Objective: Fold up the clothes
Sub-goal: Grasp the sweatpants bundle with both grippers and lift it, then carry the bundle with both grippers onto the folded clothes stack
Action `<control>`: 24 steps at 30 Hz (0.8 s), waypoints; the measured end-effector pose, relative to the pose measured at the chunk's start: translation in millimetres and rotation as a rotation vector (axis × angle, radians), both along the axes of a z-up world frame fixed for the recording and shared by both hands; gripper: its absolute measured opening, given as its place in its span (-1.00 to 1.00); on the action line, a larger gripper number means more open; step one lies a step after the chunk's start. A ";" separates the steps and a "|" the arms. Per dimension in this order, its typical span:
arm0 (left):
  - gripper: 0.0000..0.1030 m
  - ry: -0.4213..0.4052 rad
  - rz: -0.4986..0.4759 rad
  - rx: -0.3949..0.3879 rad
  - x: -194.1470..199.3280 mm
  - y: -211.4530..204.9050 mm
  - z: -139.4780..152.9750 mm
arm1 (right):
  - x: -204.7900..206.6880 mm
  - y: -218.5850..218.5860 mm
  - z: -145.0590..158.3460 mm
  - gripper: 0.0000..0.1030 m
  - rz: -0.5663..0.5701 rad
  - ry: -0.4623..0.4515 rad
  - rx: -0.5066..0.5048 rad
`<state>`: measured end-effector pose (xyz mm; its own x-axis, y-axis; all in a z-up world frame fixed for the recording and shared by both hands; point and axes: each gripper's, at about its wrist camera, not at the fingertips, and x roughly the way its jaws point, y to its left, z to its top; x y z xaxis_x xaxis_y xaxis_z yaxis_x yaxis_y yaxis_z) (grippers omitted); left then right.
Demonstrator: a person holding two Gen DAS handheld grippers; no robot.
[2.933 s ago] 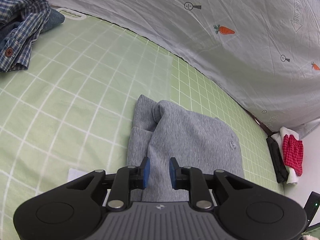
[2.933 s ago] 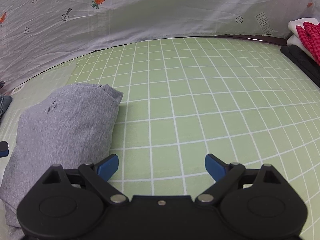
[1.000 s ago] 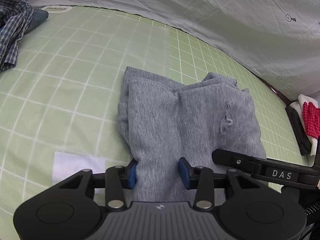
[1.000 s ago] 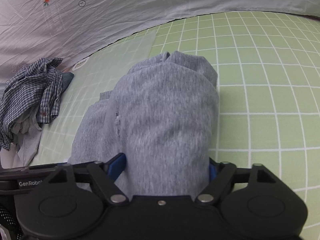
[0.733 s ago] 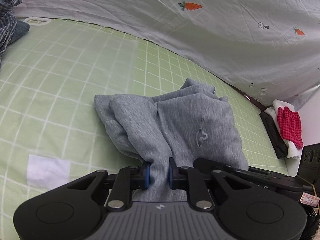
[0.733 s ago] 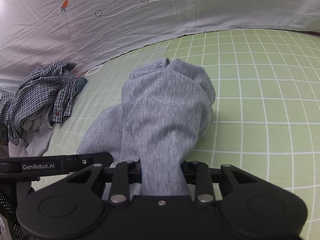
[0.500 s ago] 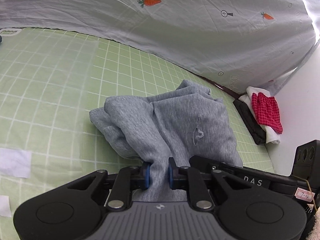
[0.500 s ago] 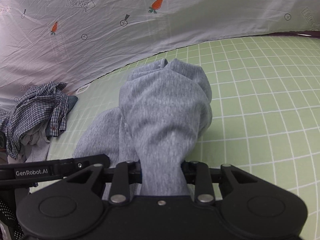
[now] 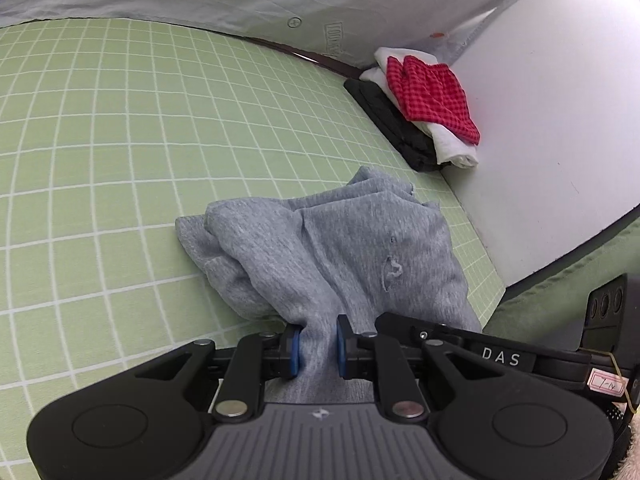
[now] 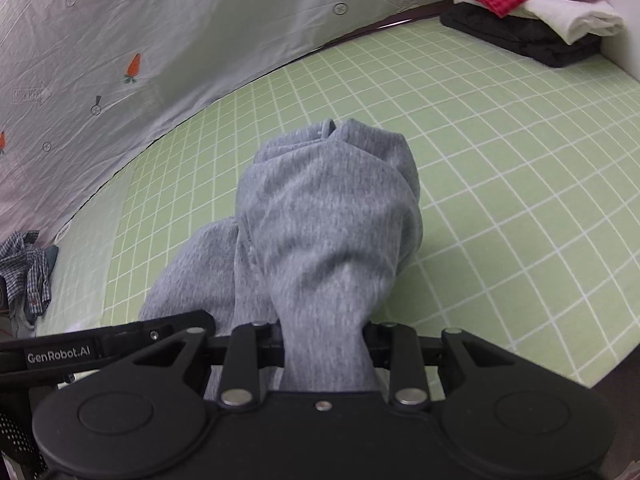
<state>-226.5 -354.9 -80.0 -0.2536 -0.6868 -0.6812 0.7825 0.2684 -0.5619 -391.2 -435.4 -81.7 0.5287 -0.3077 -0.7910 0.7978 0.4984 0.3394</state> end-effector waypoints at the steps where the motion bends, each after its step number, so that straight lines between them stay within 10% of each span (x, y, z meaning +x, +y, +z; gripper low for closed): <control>1: -0.65 -0.008 -0.016 0.000 -13.0 -14.1 0.8 | -13.1 -9.4 -1.8 -0.43 -0.010 -0.005 -0.003; 13: -0.65 -0.029 0.014 -0.024 -161.9 -216.9 19.7 | -165.1 -197.2 21.6 -0.43 0.123 -0.003 -0.128; 24: -0.65 -0.046 0.088 -0.265 -177.1 -384.1 99.0 | -197.3 -376.4 130.2 -0.43 0.335 -0.052 -0.397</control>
